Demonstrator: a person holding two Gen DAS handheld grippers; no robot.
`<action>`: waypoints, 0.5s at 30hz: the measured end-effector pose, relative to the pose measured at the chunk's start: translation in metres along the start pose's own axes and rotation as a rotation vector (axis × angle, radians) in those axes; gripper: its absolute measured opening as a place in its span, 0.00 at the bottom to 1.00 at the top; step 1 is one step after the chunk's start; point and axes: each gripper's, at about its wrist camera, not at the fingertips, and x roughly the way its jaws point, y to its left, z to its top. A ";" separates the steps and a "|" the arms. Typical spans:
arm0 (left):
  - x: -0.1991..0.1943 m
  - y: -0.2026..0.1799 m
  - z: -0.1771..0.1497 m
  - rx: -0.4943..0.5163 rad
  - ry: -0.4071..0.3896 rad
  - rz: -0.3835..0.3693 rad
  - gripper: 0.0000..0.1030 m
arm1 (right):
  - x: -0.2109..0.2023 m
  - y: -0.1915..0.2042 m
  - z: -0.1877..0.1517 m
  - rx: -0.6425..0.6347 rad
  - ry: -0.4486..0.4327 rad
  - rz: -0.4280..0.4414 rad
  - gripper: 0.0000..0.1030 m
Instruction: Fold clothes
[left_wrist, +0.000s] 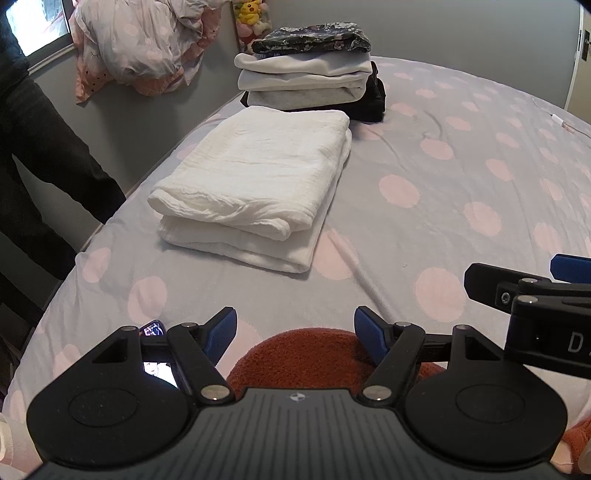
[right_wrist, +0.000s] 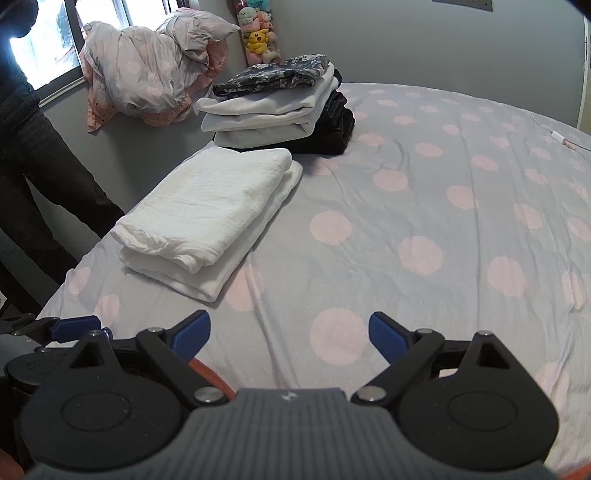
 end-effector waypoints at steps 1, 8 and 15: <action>0.000 0.000 0.000 0.000 -0.001 0.000 0.81 | 0.000 0.000 0.000 -0.001 0.000 0.000 0.91; 0.000 0.001 -0.002 0.003 -0.005 0.000 0.81 | -0.001 0.001 -0.001 -0.006 -0.001 -0.001 0.91; 0.001 0.000 -0.002 0.005 -0.001 -0.006 0.81 | -0.002 0.002 -0.003 -0.010 0.000 -0.008 0.91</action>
